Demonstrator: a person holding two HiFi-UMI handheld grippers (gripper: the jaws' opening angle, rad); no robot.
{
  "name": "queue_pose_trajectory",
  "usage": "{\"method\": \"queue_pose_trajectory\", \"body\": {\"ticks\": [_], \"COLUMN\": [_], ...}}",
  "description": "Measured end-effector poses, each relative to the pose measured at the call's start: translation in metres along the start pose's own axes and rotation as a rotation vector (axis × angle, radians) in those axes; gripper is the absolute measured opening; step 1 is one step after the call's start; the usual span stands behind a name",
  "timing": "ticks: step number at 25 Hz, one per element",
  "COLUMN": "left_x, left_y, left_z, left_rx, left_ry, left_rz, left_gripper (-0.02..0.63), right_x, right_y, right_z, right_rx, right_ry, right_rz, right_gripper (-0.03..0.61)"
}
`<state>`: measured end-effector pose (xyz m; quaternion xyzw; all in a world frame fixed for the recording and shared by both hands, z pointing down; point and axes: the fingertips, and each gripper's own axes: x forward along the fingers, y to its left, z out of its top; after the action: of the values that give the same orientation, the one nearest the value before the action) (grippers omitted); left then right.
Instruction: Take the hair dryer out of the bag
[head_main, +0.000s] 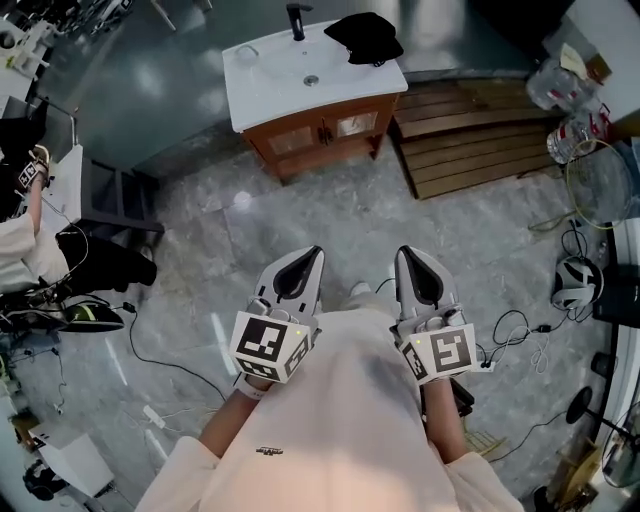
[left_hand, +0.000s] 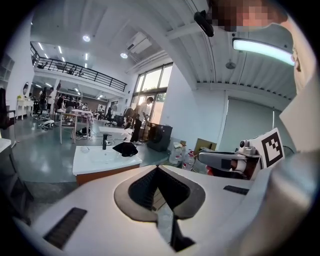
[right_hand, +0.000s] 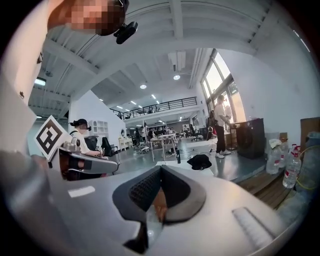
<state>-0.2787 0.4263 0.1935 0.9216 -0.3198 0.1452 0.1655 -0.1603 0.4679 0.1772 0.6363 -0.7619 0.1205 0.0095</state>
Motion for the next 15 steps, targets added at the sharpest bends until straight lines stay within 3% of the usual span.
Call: {"method": "queue_pose_trajectory", "body": {"ticks": [15], "left_x": [0.077], "left_y": [-0.076], "left_z": [0.008], "left_rx": [0.015], "left_ry": [0.045], "left_rz": [-0.038], "left_gripper": [0.008], "right_x": [-0.022], "right_y": [-0.111], "right_z": [0.006], "right_rx": [0.063], "right_ry": [-0.057], "right_rz": [-0.043], "right_gripper": [-0.002]}}
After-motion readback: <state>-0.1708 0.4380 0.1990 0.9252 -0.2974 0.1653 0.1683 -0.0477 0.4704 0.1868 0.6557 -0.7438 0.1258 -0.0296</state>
